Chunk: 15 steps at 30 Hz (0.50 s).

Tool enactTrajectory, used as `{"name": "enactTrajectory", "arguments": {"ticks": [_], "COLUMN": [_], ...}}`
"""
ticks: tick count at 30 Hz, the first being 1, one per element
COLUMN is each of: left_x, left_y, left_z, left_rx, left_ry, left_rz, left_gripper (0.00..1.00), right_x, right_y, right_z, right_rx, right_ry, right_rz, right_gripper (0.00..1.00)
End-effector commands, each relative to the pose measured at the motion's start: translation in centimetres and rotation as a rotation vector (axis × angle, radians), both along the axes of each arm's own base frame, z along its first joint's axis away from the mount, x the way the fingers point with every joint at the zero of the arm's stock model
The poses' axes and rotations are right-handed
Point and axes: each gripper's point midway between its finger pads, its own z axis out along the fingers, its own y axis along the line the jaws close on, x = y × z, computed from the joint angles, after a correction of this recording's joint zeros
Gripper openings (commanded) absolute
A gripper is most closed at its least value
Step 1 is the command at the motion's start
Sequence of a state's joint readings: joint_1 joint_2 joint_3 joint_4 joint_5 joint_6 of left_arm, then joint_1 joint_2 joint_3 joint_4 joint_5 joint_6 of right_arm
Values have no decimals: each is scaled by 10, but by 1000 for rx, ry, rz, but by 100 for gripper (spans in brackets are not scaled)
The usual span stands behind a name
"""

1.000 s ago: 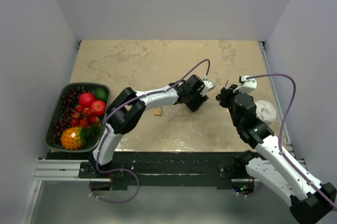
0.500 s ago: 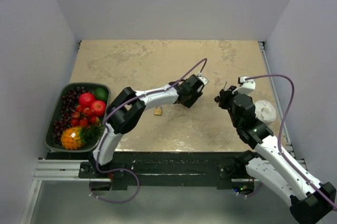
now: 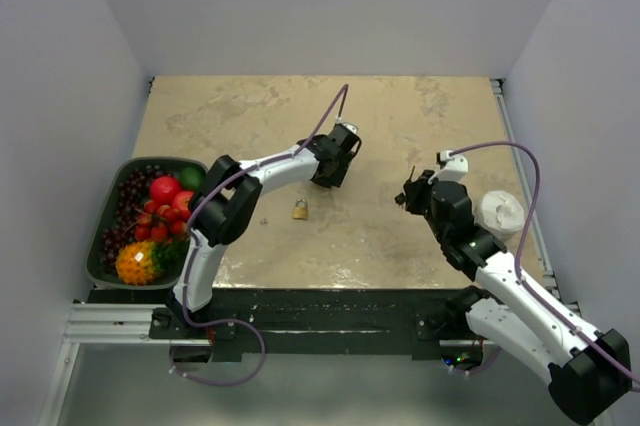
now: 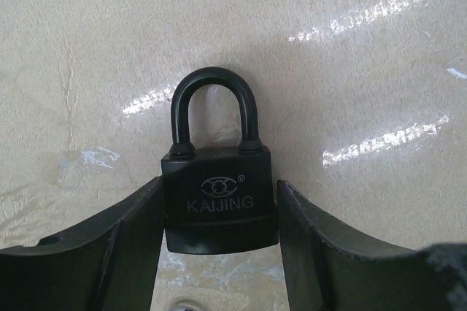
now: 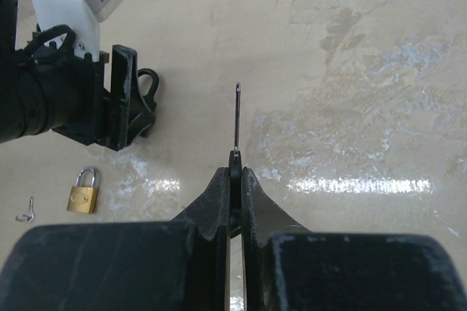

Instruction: Unlock with the key

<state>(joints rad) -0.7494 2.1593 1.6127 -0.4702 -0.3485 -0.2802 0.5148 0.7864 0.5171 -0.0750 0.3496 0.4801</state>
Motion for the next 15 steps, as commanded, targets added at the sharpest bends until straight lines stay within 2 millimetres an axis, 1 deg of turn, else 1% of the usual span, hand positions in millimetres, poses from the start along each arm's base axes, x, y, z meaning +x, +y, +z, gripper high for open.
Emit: {"name": "enactTrajectory", "arguments": {"ticks": [1,3,4,6,9,10,11,13,14,15], "left_x": [1,2,1,1,-2,-2,-4,-8,-11,-12], "left_y": [9,9,6,2,-2,-3,-6,-7,-7,-7], "left_z": [2,1,-1,0,0,1,0,-1,-3,-4], "left_rx": [-18,-37,-55,-74,-93,-99,-112,-125,-131,-135], "left_ry": [32,43,55,63,82,86,98,116,130,133], "left_rz": [76,79,72,62,37,33,23,15,8,7], "left_gripper": [0,2,3,9,21,28,36,41,47,50], "right_x": [2,3,3,2,2,2,2,2,3,3], "right_y": [11,17,18,21,22,23,23,24,24,23], "right_z": [1,-2,-5,-11,-17,-18,-19,-18,-18,-18], "right_rx": [55,61,61,56,51,52,51,53,53,50], "right_ry": [-21,-23,-20,-6,7,9,12,9,9,10], "right_rz": [38,65,73,90,94,99,100,103,102,99], "right_gripper": [0,0,0,0,0,0,0,0,0,0]}}
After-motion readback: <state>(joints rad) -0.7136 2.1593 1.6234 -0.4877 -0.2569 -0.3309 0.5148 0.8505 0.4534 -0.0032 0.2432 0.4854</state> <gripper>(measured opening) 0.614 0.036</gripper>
